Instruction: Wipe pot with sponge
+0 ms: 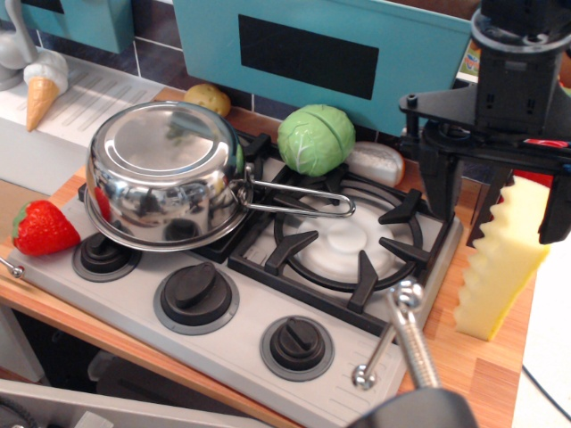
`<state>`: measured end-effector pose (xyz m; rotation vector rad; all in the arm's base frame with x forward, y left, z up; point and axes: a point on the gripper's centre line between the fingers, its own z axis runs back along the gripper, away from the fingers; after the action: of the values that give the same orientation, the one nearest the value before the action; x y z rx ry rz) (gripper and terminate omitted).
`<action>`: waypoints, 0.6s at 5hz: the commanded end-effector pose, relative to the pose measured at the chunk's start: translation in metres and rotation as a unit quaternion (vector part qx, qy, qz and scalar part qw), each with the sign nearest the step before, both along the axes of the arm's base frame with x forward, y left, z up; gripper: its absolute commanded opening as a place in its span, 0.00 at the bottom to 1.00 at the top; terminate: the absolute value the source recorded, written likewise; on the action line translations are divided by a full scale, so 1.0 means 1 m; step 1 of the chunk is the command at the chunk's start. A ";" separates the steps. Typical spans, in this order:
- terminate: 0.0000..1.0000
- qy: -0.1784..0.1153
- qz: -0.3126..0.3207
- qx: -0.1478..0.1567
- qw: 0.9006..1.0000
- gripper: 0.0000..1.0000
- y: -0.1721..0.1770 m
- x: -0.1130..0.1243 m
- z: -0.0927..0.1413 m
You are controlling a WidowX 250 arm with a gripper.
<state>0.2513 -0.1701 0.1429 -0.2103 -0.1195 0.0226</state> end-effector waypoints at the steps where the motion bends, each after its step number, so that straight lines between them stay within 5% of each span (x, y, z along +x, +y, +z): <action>1: 0.00 0.000 0.000 0.000 1.000 1.00 0.000 0.000 0.000; 3: 0.00 -0.048 0.033 -0.009 0.998 1.00 0.007 0.048 0.017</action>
<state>0.2969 -0.1636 0.1415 -0.2003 -0.1702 0.0837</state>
